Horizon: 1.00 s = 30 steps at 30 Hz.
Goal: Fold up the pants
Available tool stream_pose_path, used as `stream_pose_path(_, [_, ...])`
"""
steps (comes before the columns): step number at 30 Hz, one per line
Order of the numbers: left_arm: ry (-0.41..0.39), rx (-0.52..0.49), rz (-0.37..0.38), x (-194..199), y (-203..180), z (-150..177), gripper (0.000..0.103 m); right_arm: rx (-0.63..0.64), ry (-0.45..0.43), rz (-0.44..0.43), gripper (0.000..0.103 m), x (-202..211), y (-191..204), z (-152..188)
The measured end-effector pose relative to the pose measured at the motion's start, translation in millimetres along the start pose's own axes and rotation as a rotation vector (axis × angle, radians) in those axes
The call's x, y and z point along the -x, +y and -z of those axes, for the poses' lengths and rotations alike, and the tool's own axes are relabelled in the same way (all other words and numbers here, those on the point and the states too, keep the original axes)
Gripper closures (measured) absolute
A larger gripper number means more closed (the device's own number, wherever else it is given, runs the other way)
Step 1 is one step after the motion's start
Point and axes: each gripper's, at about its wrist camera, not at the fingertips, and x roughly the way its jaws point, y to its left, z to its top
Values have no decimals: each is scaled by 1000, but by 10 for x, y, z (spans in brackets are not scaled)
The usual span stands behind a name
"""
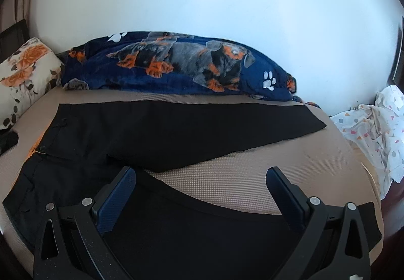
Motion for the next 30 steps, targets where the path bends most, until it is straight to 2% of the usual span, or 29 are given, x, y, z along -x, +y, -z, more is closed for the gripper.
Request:
stream_pose_path(4, [47, 122, 9, -395, 515, -149, 3, 13, 27, -9, 1, -149, 70, 0])
stream_pose_path(8, [102, 201, 55, -858, 929, -325, 18, 25, 47, -12, 1, -281, 124, -3])
stream_pose_path(11, [156, 231, 97, -1271, 1171, -443, 20, 35, 59, -13, 1, -359, 167, -1])
stream_pose_path(15, [212, 189, 188, -1676, 1271, -521, 21, 54, 90, -11, 1, -506, 224, 19])
stream_pose_path(17, [285, 141, 268, -1948, 1282, -558, 21, 64, 108, -6, 1, -571, 253, 39])
stream_pose_path(20, [320, 98, 260, -2154, 1302, -570, 21, 69, 126, -9, 1, -639, 276, 60])
stream_pose_path(22, [357, 89, 310, -2295, 1308, -567, 21, 74, 133, -9, 1, -683, 302, 58])
stream_pose_path(23, [358, 81, 340, -2343, 1296, -560, 21, 76, 137, -9, 1, -701, 312, 59])
stream_pose_path(26, [350, -11, 351, -2382, 1193, -581, 23, 82, 146, -8, 1, -741, 346, 65])
stream_pose_path(27, [349, -5, 359, -2413, 1192, -600, 25, 84, 150, -10, 1, -755, 359, 66])
stream_pose_path(28, [352, 17, 370, -2439, 1209, -624, 31, 85, 154, -11, 1, -763, 363, 67])
stream_pose_path(29, [345, 23, 352, -2460, 1218, -646, 63, 85, 158, -14, 1, -777, 370, 64])
stream_pose_path(30, [335, 13, 285, -2472, 1215, -659, 82, 84, 162, -18, 1, -792, 383, 64])
